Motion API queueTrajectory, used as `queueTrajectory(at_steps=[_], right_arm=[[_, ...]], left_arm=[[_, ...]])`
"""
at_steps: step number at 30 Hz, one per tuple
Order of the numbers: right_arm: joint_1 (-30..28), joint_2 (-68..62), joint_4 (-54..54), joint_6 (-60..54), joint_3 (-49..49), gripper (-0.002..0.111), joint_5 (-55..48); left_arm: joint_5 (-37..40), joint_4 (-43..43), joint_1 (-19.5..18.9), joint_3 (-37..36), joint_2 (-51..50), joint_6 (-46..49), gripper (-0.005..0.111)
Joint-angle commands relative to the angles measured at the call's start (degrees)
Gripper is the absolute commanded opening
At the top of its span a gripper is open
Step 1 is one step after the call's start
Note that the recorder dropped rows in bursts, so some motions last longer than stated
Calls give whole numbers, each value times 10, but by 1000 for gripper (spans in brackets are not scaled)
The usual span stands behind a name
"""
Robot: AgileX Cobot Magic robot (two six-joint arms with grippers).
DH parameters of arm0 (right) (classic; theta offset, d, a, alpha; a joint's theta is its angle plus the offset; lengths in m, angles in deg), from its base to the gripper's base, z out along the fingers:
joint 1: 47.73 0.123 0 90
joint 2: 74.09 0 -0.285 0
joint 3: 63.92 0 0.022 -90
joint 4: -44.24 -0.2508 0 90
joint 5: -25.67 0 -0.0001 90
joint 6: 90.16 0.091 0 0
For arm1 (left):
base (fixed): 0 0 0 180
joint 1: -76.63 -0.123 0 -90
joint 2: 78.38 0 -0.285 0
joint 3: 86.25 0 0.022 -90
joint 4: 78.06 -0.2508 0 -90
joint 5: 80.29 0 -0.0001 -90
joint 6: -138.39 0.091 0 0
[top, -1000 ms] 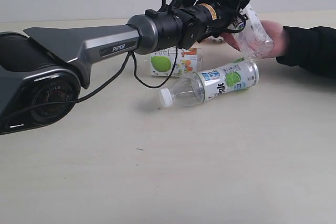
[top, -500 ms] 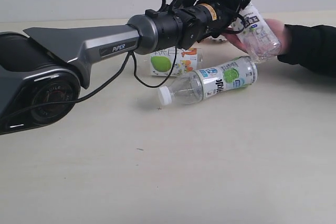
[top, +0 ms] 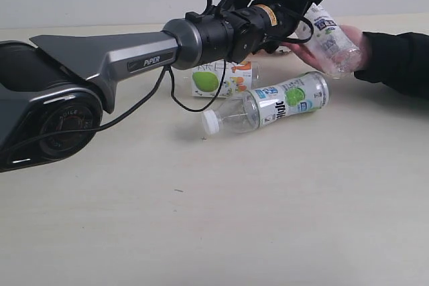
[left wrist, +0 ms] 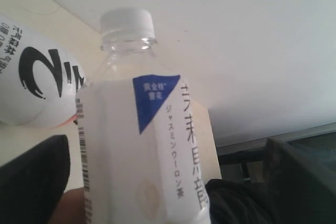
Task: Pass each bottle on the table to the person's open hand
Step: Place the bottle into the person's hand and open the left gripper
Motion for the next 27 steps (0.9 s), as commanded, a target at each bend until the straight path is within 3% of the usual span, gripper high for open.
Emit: queueTrajectory(at_steps=[1,7,17,27], right_arm=[[-5,3,0,-5,-3,0,2],[-5,3,0,-5,-3,0,2],[-5,3,0,-5,-3,0,5],[-5,3,0,-5,-3,0,5]], left_arm=[[20,-4,-1,5,7,-1,94],[70,-5,0,5,27,14,94],[193,-5,10,5,91,157,94],[390,-5,36,5,175,419,92]])
